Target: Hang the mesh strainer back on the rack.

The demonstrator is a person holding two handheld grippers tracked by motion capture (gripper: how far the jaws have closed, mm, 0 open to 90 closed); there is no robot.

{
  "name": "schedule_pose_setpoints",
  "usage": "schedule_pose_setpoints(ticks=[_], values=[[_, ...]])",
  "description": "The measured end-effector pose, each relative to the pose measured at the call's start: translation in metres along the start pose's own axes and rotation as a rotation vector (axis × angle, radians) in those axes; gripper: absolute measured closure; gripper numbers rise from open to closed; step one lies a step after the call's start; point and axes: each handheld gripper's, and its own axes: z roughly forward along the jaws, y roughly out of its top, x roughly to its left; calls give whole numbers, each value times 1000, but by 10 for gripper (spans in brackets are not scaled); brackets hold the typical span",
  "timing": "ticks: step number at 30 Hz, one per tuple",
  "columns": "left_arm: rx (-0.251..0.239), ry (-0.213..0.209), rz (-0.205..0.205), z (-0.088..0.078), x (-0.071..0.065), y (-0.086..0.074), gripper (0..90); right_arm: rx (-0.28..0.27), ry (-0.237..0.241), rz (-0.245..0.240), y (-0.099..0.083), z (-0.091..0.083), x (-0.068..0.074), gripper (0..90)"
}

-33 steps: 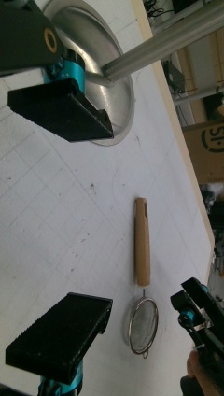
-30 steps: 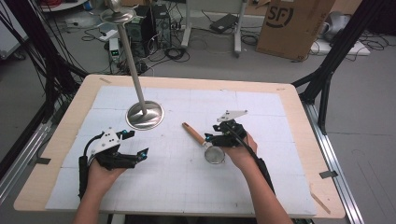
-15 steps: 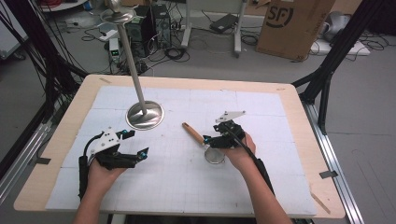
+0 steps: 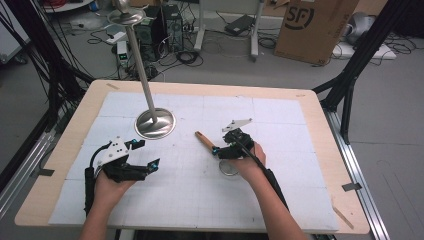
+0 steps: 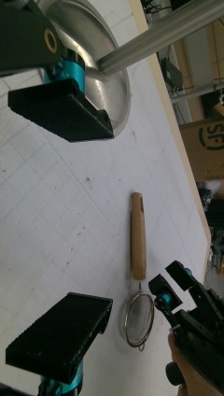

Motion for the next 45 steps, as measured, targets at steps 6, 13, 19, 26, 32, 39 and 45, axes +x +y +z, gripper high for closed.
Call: schedule_pose_setpoints(ticks=[6,13,19,26,32,39,45], values=[[-1,-4,4,1,-1,1,164,90,10,-6,-3,17,4,515],[0,-4,2,1,0,0,164,136,10,-15,-5,23,6,663],[3,-6,6,1,-1,1,164,162,19,-10,-6,19,5,676],[1,-8,5,1,-2,1,164,199,48,-32,-12,9,5,675],[2,-9,4,1,-2,1,164,234,68,-31,-8,10,3,662],[9,-14,4,3,-3,0,164,318,78,-52,2,15,4,656],[10,-14,4,3,-3,0,164,392,81,-65,11,19,4,658]])
